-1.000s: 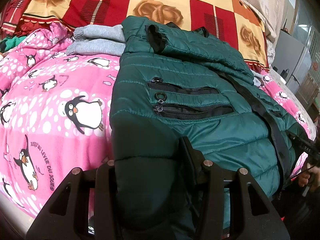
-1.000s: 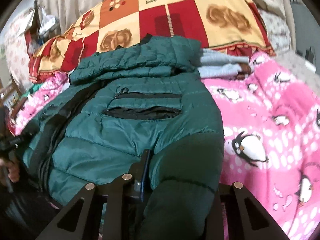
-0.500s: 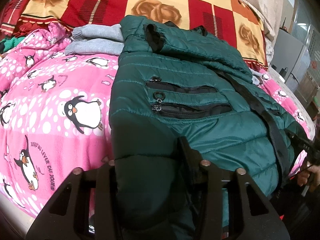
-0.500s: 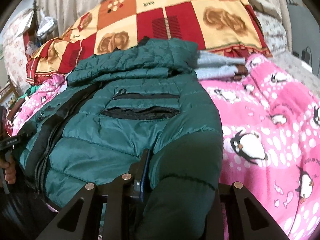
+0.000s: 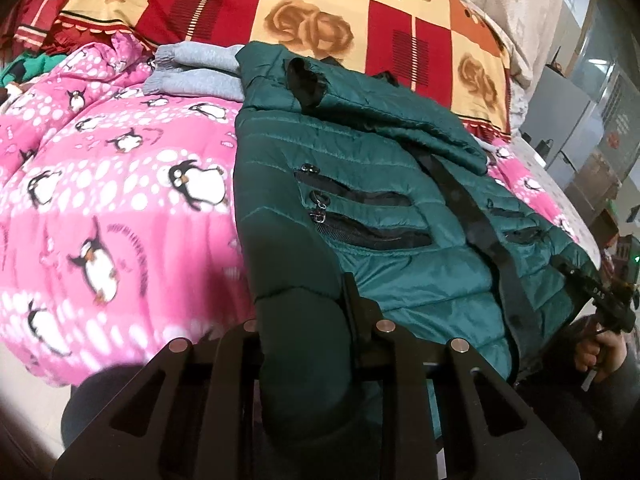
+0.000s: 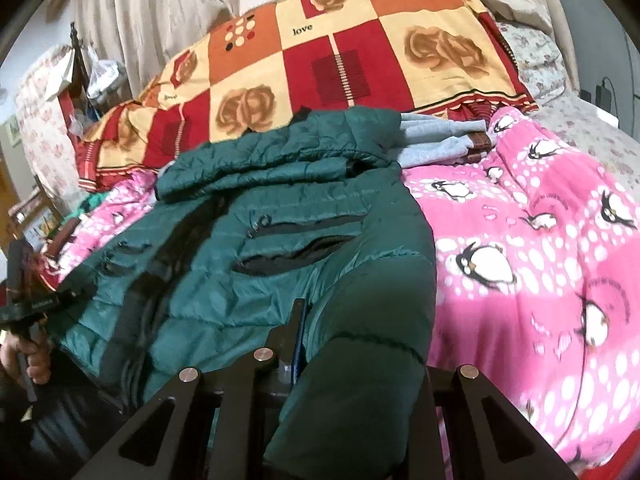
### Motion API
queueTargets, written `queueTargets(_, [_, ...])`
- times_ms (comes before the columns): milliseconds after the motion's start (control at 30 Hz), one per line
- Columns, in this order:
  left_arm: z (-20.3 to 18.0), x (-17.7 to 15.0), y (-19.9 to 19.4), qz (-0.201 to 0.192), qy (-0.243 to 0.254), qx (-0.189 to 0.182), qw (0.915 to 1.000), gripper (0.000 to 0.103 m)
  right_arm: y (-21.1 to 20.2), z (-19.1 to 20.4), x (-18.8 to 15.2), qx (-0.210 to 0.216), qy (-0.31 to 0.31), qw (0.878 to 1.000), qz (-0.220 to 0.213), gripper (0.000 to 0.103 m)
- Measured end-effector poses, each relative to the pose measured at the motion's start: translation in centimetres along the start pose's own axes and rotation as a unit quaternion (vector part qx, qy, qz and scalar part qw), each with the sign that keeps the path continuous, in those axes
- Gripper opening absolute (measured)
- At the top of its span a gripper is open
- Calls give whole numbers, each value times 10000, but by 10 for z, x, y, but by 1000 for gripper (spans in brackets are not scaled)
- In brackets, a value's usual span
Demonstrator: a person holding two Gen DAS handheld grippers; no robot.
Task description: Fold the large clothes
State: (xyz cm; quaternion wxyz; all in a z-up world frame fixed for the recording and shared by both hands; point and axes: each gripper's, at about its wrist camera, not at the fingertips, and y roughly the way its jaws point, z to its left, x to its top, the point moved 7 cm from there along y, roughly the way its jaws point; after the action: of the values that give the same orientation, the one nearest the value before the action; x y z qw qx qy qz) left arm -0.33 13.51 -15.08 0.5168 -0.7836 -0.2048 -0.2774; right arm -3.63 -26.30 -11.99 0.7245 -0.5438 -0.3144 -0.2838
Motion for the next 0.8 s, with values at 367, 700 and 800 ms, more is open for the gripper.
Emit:
queueTargets(367, [-5, -10, -46, -114, -55, -186, 9997, 19, -37, 15, -21, -62, 94, 9999, 105, 19])
queueTargets(700, [-19, -23, -96, -241, 33, -385, 9990, 19, -89, 34, -36, -111, -6, 9997, 233, 19])
queueTargets(800, [-23, -27, -113, -301, -17, -520, 9982, 19, -103, 38, -39, -111, -37, 9996, 270, 19])
